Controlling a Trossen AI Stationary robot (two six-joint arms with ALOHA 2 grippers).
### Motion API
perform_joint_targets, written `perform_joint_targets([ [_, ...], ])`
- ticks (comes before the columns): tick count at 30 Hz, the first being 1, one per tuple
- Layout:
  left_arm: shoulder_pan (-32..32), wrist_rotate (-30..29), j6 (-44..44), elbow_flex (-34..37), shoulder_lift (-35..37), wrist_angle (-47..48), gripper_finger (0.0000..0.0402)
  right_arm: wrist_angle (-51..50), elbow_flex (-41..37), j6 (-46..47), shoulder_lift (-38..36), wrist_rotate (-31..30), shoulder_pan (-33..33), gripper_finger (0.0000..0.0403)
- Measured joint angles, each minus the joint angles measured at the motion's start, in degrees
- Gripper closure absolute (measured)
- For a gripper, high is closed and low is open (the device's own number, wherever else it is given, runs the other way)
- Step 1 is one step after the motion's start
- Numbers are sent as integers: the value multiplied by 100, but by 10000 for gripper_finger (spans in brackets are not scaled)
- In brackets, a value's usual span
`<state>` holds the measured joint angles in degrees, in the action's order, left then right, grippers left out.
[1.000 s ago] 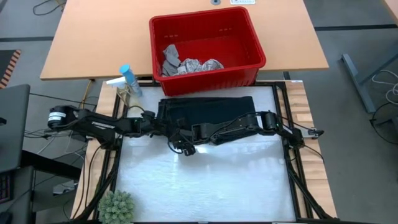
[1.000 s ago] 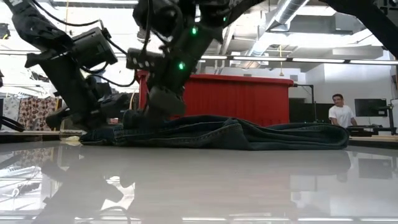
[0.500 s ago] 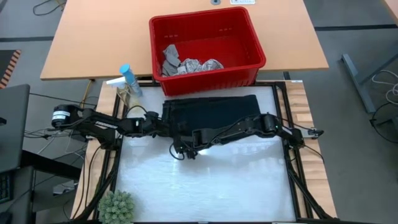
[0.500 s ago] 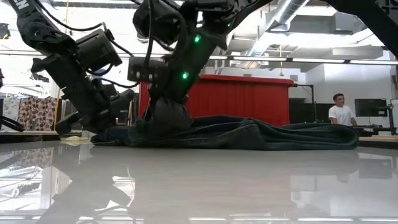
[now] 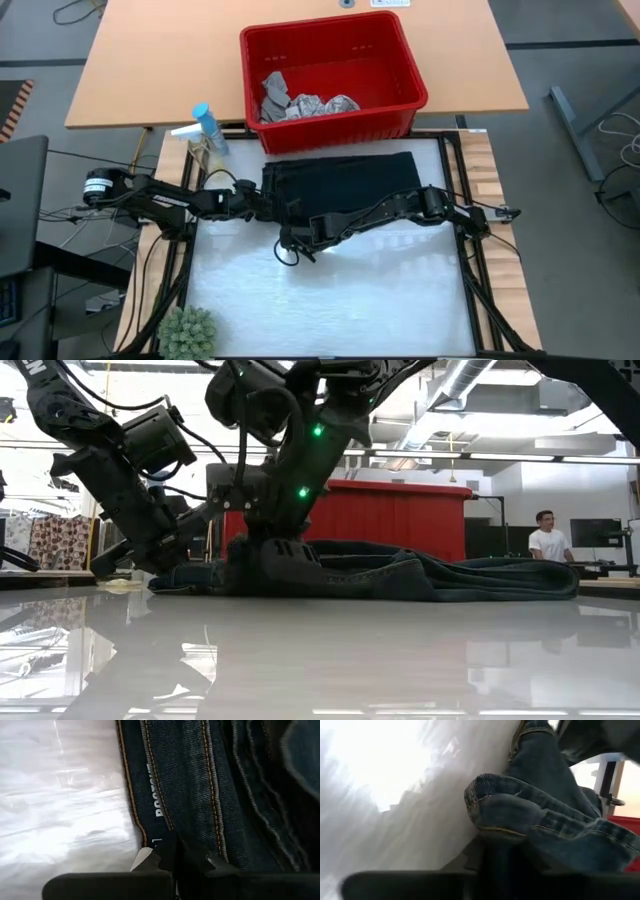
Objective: Fold Laundry from Bin
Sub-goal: Fold the blue jeans
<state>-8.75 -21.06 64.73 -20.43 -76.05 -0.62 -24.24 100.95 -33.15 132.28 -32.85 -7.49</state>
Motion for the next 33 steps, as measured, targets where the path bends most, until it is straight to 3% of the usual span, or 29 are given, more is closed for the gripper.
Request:
perform_joint_targets([
  [3, 1, -7, 0, 2, 0, 1, 401, -19, 0, 9, -56, 130, 11, 359],
  [8, 12, -17, 1, 2, 0, -4, 402, -493, 334, 212, -66, 420, 137, 359],
  [21, 11, -46, -2, 2, 0, -9, 402, -1650, 1289, 1198, -80, 2327, 681, 352],
  [33, 15, -26, -2, 4, -2, -20, 402, -1927, 1346, 1016, -180, 2997, 741, 344],
])
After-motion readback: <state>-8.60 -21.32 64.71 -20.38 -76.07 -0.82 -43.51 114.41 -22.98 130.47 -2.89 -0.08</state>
